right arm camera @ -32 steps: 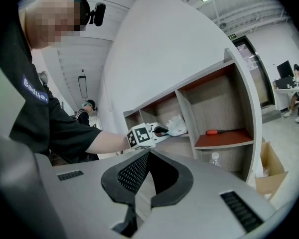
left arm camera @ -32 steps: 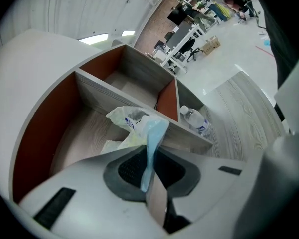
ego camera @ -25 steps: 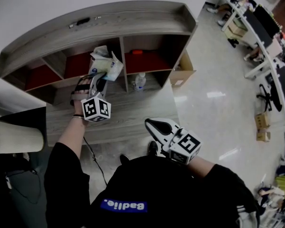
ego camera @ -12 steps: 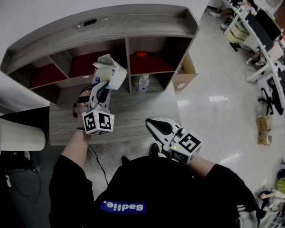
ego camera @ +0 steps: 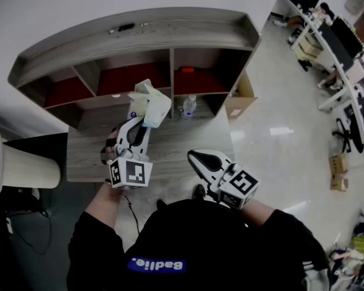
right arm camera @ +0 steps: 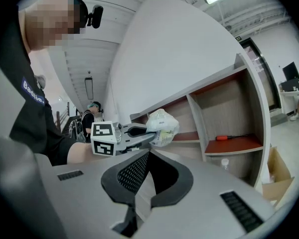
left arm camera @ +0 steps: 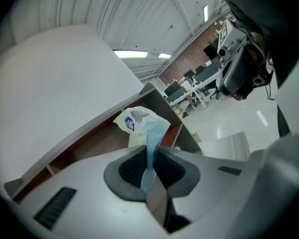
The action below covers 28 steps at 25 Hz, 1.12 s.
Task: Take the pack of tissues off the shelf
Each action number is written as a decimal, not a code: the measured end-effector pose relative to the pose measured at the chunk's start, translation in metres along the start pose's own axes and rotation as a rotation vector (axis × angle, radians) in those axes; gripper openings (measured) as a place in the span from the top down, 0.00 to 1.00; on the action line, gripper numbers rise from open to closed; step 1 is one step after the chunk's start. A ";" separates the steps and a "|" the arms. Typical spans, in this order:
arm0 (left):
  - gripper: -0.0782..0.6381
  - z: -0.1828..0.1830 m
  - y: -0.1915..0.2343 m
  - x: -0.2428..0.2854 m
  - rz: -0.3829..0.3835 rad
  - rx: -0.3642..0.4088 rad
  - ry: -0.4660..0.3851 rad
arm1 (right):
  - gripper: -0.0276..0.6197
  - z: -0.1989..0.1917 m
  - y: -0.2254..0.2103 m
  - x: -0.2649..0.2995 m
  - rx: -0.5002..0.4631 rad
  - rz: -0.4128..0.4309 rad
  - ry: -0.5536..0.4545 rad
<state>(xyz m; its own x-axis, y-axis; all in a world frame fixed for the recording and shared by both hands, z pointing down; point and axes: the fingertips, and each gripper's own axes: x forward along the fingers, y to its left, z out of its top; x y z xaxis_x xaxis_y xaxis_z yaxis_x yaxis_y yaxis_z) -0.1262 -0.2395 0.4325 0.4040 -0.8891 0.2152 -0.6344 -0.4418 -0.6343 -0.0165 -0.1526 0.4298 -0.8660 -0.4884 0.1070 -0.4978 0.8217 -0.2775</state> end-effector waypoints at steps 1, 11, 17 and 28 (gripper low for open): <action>0.84 0.003 -0.001 -0.005 0.000 -0.030 -0.010 | 0.92 0.001 0.002 0.000 -0.002 0.003 -0.003; 0.84 0.030 -0.002 -0.052 0.002 -0.282 -0.063 | 0.92 0.002 0.012 -0.004 -0.018 0.025 -0.013; 0.84 0.033 -0.018 -0.073 -0.040 -0.451 -0.086 | 0.92 0.001 0.019 -0.003 -0.023 0.042 -0.014; 0.84 0.044 -0.040 -0.092 -0.061 -0.648 -0.113 | 0.92 0.004 0.024 -0.004 -0.024 0.053 -0.025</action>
<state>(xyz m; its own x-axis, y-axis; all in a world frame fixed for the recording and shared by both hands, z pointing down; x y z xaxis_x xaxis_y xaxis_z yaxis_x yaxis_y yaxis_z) -0.1090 -0.1343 0.4051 0.4961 -0.8577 0.1351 -0.8622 -0.5050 -0.0404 -0.0253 -0.1320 0.4190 -0.8898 -0.4511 0.0688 -0.4526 0.8531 -0.2595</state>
